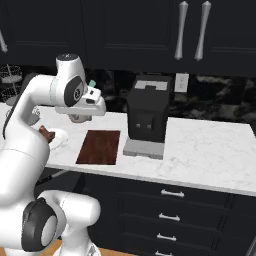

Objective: Pick up the knife from the drawer and place it on the cutting board. Then place the meat from the plate to the cutting board.

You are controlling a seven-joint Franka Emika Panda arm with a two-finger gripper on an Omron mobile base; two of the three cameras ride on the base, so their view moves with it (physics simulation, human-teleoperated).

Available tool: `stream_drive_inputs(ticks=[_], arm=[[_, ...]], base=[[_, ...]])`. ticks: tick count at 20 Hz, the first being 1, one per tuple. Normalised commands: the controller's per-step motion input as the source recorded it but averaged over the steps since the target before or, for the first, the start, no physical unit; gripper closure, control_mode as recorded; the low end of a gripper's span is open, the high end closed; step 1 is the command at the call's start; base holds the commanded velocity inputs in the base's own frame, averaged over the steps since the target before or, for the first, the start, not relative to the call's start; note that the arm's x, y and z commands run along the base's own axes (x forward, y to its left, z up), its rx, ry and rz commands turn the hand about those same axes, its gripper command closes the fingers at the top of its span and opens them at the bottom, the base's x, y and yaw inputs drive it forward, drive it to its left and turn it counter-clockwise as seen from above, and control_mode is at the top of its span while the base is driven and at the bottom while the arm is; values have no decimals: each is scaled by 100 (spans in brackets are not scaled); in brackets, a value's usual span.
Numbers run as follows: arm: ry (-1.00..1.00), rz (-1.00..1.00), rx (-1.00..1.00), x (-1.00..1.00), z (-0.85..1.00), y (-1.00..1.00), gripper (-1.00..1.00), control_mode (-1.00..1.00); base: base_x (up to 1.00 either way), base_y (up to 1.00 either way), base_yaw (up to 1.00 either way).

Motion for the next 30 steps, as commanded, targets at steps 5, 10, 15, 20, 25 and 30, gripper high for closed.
stream_drive_inputs(ticks=[5, 10, 15, 20, 25, 30], arm=[[0, 0, 0, 0, 0, 0, -100, 100], [0, 0, 0, 0, 0, 0, -100, 100], [0, 0, 0, 0, 0, 0, -100, 100], [0, 0, 0, 0, 0, 0, -100, 100], [0, 0, 0, 0, 0, 0, -100, 100], [0, 0, 0, 0, 0, 0, -100, 100]], base=[[0, -4, 0], [28, -58, 16], [41, -46, 20], [56, -1, 29], [20, -9, 45], [0, -23, 62]])
